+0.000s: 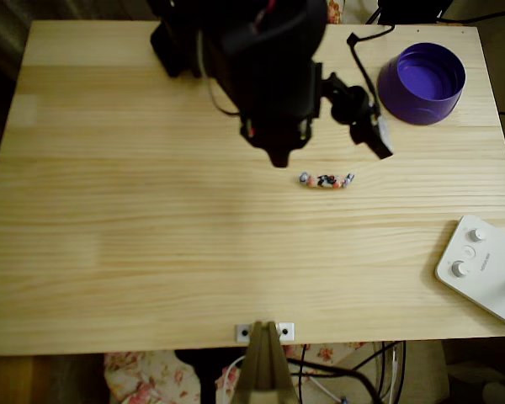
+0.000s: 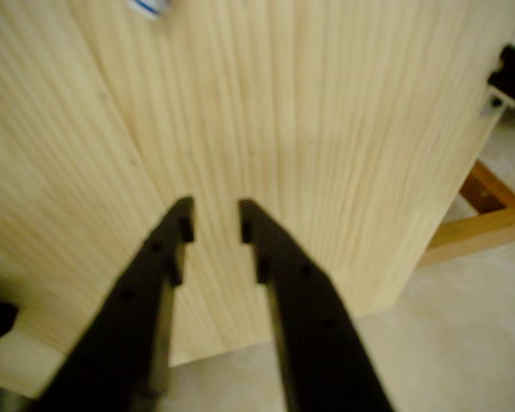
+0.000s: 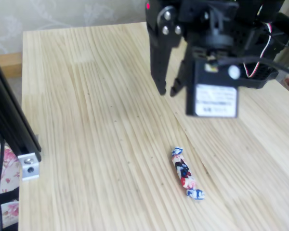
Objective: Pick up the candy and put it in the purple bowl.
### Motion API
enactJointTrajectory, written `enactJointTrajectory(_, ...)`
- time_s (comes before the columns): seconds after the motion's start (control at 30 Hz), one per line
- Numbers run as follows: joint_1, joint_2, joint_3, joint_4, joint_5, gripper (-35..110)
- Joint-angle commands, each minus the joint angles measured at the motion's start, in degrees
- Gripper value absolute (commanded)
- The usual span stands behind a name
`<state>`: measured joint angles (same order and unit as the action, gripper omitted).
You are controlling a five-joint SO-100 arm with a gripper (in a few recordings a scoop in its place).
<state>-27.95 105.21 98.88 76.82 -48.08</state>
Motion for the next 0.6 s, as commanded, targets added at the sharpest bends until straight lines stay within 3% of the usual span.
enactJointTrajectory(0.0,-2.81,-0.18,-6.24,0.26,2.55,11)
enactJointTrajectory(0.57,-11.16,-12.74,-11.69,-1.76,17.31,19)
